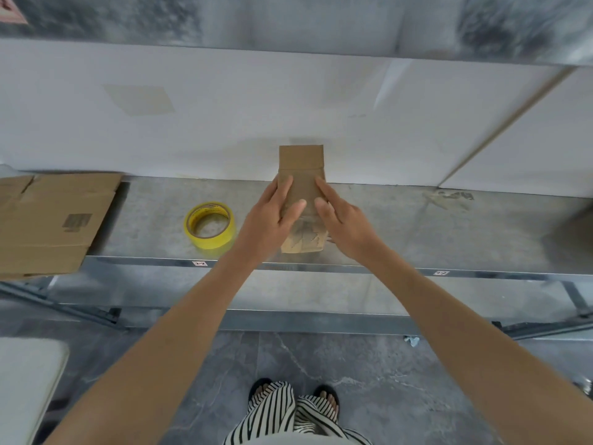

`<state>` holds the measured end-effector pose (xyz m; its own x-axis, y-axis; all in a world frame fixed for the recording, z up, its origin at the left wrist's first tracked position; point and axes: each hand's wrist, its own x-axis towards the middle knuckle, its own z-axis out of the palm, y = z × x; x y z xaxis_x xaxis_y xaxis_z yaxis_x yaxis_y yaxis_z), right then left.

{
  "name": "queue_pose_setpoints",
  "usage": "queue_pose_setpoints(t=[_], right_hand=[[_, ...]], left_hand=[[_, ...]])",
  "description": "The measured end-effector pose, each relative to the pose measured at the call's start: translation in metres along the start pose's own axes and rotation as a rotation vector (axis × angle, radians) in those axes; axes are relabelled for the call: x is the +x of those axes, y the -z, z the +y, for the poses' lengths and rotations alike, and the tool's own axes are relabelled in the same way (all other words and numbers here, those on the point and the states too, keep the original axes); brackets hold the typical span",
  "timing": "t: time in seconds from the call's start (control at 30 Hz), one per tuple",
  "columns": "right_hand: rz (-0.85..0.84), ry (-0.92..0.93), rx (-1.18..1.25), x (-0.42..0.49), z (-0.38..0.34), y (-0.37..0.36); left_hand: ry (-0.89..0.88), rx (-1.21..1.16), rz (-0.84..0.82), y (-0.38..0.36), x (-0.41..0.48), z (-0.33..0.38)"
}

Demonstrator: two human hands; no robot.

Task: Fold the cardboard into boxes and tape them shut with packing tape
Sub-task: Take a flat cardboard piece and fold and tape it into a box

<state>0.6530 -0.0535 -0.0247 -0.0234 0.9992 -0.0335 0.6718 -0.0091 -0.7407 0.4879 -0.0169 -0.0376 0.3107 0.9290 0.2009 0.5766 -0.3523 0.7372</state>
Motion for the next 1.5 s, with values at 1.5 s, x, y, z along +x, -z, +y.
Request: queue_pose_setpoints(t=[1.5], right_hand=[[-0.142, -0.285, 0.139, -0.010, -0.029, 0.002]], left_hand=[[0.407, -0.122, -0.084, 0.032, -0.032, 0.020]])
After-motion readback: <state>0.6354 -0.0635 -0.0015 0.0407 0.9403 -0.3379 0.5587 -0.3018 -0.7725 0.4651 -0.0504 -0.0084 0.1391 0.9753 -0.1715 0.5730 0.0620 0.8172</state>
